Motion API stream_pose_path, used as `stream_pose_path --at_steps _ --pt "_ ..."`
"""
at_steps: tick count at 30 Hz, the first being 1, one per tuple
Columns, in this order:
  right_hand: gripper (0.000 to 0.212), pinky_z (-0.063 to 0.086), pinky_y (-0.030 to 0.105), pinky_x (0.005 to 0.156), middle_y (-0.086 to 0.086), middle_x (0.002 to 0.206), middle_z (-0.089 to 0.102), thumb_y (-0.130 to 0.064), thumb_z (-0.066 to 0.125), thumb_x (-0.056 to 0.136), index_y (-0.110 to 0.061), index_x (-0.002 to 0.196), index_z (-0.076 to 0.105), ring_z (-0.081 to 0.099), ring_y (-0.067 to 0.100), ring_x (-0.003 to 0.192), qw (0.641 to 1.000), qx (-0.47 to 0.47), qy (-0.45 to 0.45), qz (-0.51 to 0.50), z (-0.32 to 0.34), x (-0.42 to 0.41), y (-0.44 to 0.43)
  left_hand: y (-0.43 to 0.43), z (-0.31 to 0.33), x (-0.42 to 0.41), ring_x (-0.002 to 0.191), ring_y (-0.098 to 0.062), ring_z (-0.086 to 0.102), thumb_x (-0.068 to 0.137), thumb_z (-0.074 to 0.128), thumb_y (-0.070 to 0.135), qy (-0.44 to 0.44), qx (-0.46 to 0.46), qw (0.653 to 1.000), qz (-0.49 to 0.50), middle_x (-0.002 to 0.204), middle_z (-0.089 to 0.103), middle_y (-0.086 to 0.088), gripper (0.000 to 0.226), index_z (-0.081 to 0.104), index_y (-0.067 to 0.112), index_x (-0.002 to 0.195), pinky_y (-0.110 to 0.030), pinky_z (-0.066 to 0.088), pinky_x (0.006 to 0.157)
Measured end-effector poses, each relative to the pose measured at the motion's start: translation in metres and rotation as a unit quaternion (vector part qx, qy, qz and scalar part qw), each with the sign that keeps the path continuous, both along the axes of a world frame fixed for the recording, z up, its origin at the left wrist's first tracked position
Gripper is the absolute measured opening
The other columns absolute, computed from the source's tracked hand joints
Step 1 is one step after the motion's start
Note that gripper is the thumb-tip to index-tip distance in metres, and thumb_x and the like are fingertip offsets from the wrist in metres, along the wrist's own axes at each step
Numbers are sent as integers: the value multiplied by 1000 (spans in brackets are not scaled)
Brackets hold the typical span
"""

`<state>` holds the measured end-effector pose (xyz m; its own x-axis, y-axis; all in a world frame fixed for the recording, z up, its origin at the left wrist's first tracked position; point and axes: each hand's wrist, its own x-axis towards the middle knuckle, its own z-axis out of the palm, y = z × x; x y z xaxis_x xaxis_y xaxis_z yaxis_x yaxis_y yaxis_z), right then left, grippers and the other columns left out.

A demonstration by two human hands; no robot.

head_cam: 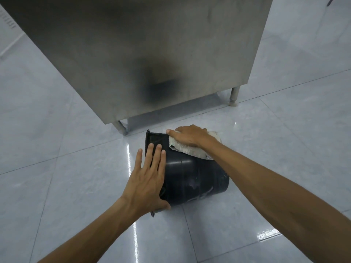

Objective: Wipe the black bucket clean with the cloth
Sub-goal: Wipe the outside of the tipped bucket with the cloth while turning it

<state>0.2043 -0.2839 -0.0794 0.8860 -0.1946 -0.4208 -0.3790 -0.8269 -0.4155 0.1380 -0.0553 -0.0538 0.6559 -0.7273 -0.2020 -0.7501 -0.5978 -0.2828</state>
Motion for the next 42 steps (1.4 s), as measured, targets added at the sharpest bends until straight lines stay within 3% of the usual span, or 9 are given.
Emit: stream_pose_path --at_steps 7,13,22,26,31,33,42 --pt "86 19 64 120 6 163 42 -82 13 95 -29 156 45 38 34 148 999 15 38 22 -6 1 13 8 4 -2 142 -41 -31 63 40 96 7 -27 1000 -5 153 -34 -21 142 -44 7 134 -60 -18 114" --pt "90 31 53 120 10 162 43 -85 23 93 -23 153 50 43 34 145 997 44 64 26 -7 17 10 14 -2 -13 139 -42 -35 68 42 91 2 -38 999 -26 154 -32 -25 140 -38 2 139 -57 -21 113" --pt "81 19 50 123 12 170 26 -75 33 99 -21 159 38 27 32 155 983 125 132 5 -14 26 12 16 -4 -20 138 -45 -36 55 64 89 15 16 999 -32 152 -36 -27 159 -34 -1 142 -58 -20 114" --pt "82 18 49 124 13 170 25 -74 27 101 -19 160 36 26 33 155 983 132 130 18 -12 19 15 16 -2 -17 141 -48 -28 58 64 85 -1 32 999 -34 156 -26 -28 154 -27 -2 146 -59 -12 116" --pt "77 37 51 111 7 154 53 -75 17 100 -27 145 57 52 31 135 998 47 13 32 -9 -6 20 11 2 -9 145 -48 -16 55 61 88 -16 45 998 -35 159 -17 -28 153 -18 -4 149 -58 -3 118" --pt "74 38 53 109 3 148 60 -74 15 100 -30 143 57 55 29 131 998 9 -60 31 -11 -24 24 9 3 -5 146 -46 -16 55 62 89 -15 46 998 -35 160 -17 -27 154 -19 -2 150 -57 -4 119" --pt "67 31 59 114 4 158 45 -60 17 106 -20 153 42 42 31 143 934 -167 -314 -1 -38 -101 57 -12 13 26 148 -41 -12 47 69 88 -2 91 995 -25 161 -14 -23 161 -17 -1 150 -53 1 121"
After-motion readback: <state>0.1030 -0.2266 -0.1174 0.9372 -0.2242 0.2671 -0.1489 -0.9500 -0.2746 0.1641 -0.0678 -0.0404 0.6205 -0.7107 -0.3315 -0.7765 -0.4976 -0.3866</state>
